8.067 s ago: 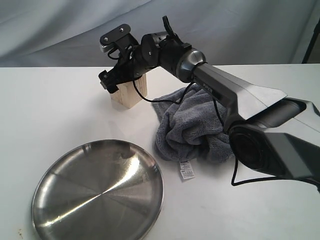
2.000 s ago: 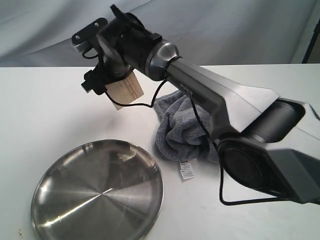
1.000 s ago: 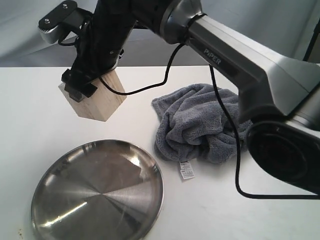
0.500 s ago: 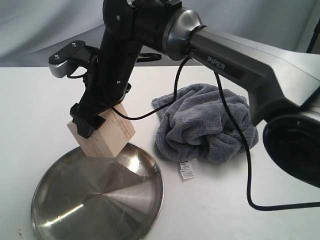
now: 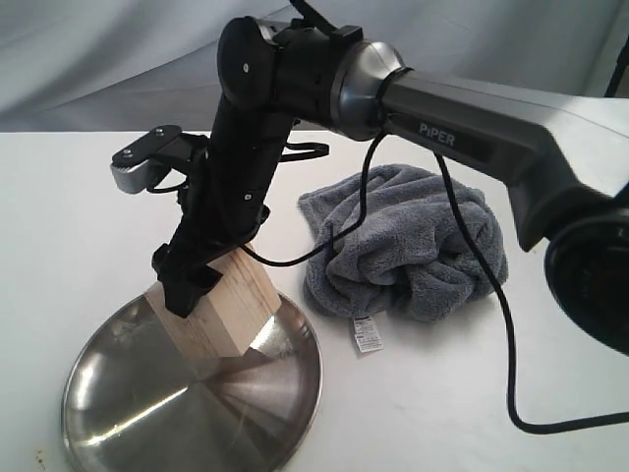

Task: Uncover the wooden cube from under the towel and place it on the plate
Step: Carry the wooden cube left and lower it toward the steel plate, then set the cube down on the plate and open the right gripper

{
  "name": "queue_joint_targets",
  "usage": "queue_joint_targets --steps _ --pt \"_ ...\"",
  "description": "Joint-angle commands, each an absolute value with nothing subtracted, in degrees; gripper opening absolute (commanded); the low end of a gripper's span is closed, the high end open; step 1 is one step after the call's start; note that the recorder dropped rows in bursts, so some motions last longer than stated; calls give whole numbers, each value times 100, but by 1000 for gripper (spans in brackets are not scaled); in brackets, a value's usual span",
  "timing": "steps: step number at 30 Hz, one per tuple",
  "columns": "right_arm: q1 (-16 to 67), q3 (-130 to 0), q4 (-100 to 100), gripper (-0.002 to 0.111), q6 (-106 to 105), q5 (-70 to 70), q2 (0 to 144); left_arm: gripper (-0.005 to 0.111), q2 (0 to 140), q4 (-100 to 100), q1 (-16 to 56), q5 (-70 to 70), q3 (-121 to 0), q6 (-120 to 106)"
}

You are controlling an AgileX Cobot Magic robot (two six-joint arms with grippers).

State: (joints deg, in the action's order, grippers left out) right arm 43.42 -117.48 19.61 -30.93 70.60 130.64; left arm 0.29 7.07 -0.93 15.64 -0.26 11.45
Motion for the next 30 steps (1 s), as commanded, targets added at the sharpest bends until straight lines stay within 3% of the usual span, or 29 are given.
queue_joint_targets --steps 1,17,30 --pt "4354 -11631 2130 0 -3178 6996 12957 2 0 661 -103 1523 0 1173" --pt "4858 -10886 1347 0 -3323 6046 12957 2 0 661 -103 1523 0 1173" --pt "4858 -10776 1857 0 -3384 6681 12957 2 0 661 -103 1523 0 1173"
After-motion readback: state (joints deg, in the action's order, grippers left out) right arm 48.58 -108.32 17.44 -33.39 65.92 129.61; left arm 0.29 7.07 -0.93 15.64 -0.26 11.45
